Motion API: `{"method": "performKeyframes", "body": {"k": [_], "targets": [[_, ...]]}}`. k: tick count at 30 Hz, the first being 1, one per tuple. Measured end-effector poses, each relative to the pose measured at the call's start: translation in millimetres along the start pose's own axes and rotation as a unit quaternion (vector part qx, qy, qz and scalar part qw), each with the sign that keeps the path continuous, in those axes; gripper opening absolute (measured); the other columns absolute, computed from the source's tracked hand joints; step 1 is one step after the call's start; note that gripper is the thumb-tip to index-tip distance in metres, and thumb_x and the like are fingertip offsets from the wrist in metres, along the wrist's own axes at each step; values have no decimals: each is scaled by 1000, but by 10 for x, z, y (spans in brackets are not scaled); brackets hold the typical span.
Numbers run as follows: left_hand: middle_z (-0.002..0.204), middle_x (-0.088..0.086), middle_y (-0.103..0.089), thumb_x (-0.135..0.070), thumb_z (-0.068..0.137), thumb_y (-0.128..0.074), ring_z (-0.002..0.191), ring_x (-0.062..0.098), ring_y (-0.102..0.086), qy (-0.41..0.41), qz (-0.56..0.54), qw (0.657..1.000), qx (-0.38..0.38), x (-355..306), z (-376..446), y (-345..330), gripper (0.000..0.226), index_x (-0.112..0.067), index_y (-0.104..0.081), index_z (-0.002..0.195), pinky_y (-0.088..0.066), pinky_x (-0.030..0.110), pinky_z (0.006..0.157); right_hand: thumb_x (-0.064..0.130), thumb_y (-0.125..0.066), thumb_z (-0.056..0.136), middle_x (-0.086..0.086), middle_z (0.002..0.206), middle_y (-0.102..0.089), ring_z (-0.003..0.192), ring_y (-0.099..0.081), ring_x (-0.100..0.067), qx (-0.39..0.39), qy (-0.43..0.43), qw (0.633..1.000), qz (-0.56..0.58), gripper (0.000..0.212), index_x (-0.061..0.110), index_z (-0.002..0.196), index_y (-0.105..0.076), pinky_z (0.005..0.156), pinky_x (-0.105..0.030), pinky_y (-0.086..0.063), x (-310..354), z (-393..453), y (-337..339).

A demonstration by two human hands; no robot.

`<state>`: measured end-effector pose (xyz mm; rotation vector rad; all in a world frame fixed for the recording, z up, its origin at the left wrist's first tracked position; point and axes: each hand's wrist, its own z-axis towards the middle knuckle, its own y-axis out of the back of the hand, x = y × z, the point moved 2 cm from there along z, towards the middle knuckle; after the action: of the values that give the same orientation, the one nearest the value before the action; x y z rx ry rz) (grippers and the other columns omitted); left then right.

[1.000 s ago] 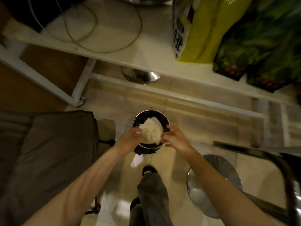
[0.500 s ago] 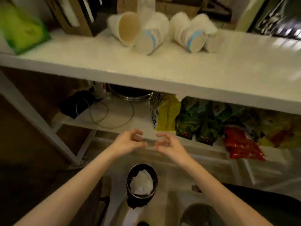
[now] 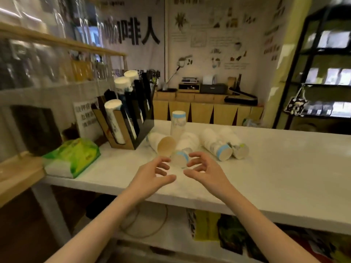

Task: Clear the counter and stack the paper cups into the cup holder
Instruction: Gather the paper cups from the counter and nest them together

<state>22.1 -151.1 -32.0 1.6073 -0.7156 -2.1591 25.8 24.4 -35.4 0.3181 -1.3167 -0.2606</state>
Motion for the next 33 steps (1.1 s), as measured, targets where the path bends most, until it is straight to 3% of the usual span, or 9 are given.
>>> {"method": "performKeyframes", "body": {"k": [7,13,16,20,23,26,29,31,33], "targets": [[124,-1,-53,-28,71,-72,103,10,-51,-24,85,996,-31,-209,727,298,63,-25,-44,127,-42,20,78,33,-69,76,-5,103,-59,87,-62,-21,-44,-72,996,-15,52,17,121,-46,63,-30,-51,6,816,292],[147,0,-31,-12,71,-70,132,18,-34,-4,188,980,61,-87,1178,345,82,-25,-26,139,-34,32,107,50,-64,74,-14,125,-53,74,-62,-20,-5,-200,979,-50,82,15,138,-27,54,-34,-55,-167,1243,303],[151,-1,-24,-9,71,-70,138,20,-25,-4,273,958,90,109,1352,322,89,-26,-19,142,-26,36,112,56,-64,71,-18,125,-54,73,-63,-24,-4,-222,973,-68,93,12,141,-21,55,-36,-56,-263,1393,214],[156,-1,-14,-6,74,-66,143,22,-16,-26,398,913,79,402,1611,316,92,-31,-11,143,-29,44,113,64,-63,64,-17,123,-55,74,-64,-30,-20,-248,965,-79,101,14,140,-19,51,-36,-55,-349,1568,83],[157,0,-12,-14,77,-65,144,21,-12,-66,450,888,70,544,1757,281,89,-33,-8,143,-24,42,114,75,-57,55,-12,117,-58,86,-65,-33,-57,-233,957,-165,102,13,131,-29,64,-44,-58,-414,1668,-2],[156,-2,-16,-31,71,-71,144,19,-12,-103,418,896,107,647,1838,231,88,-32,-17,141,-16,42,117,74,-59,50,-9,115,-59,95,-63,-31,-75,-226,957,-168,99,12,123,-35,76,-47,-57,-446,1746,-52],[146,-7,-36,-46,58,-76,138,17,-28,-117,350,923,108,728,1912,252,89,-36,-29,133,-25,43,114,60,-67,59,-6,105,-57,85,-63,-26,-57,-226,964,-132,83,13,120,-36,57,-38,-57,-350,1792,-13],[125,-14,-48,-45,51,-80,121,12,-45,-102,223,968,54,695,1962,316,83,-40,-35,121,-38,36,103,52,-71,63,-4,103,-57,82,-64,-24,-69,-205,974,-74,74,15,118,-37,51,-35,-55,-238,1846,113],[112,-15,-49,-32,55,-83,110,8,-48,-62,38,997,1,625,1994,334,79,-39,-34,117,-40,29,94,47,-73,64,1,100,-57,81,-63,-19,-94,-163,982,-1,68,19,115,-38,54,-37,-56,-78,1891,284]]}}
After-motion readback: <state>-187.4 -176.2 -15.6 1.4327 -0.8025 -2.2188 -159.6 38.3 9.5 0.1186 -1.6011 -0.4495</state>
